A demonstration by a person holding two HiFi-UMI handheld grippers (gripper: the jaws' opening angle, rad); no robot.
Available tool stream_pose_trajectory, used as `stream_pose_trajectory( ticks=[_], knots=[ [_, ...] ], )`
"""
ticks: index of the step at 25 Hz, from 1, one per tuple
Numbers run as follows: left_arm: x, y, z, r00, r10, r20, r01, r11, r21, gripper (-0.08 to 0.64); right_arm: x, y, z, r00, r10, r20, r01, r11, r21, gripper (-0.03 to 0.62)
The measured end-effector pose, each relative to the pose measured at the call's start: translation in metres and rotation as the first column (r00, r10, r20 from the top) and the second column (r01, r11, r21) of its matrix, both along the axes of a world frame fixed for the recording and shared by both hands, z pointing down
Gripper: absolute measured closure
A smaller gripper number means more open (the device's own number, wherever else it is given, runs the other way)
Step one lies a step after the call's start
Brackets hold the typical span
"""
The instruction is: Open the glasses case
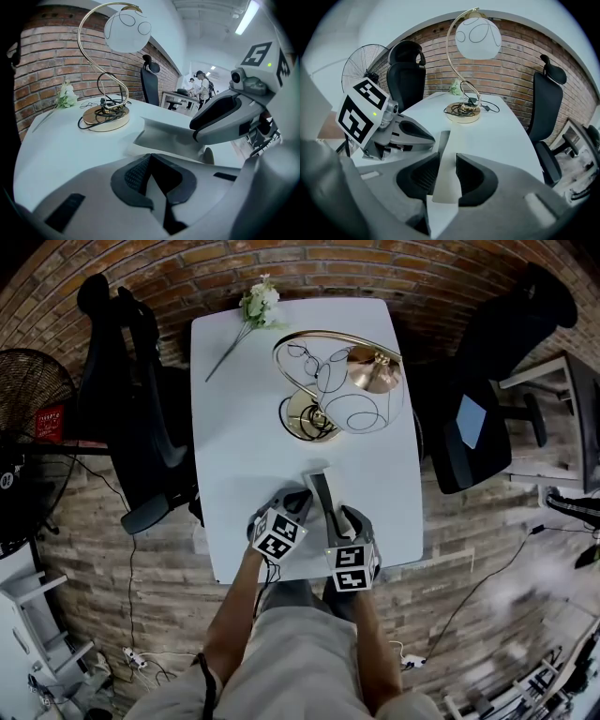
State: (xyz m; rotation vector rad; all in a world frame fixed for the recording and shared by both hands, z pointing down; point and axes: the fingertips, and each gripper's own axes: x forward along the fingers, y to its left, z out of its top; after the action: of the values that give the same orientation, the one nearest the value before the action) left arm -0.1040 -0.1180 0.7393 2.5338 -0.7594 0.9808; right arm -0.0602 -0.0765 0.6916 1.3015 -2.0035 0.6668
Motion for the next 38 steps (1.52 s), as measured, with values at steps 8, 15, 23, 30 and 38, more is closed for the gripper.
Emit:
stream_pose_trajectory(
  ticks=[8, 15, 23, 30, 38],
  knots=[
    [0.0, 0.0, 0.0, 1.0, -0.006, 0.0, 0.006, 1.0, -0.002, 0.558, 0.008, 0.0, -0.002, 1.0, 0.023, -0.004, -0.023, 1.0, 0.004, 0.499],
    [0.0, 0.0, -0.001, 1.0, -0.008, -0.002, 0.008, 1.0, -0.003, 0.557, 0.013, -0.001, -0.004, 0.999, 0.038, -0.002, -0.038, 0.999, 0.01, 0.514],
    [0.0, 0.0, -0.002, 1.0, -0.009, -0.001, 0.009, 1.0, -0.004, 0.558, 0.017, -0.002, -0.005, 0.999, 0.05, 0.001, -0.05, 0.999, 0.009, 0.525],
    [0.0, 0.0, -0.002, 1.0, -0.012, -0.002, 0.012, 1.0, -0.003, 0.558, 0.021, -0.003, -0.005, 0.998, 0.064, -0.003, -0.063, 0.998, 0.011, 0.532],
    [0.0, 0.0, -0.001, 1.0, -0.014, -0.004, 0.014, 1.0, -0.004, 0.557, 0.028, -0.004, -0.004, 0.996, 0.086, -0.003, -0.086, 0.996, 0.011, 0.545]
  ],
)
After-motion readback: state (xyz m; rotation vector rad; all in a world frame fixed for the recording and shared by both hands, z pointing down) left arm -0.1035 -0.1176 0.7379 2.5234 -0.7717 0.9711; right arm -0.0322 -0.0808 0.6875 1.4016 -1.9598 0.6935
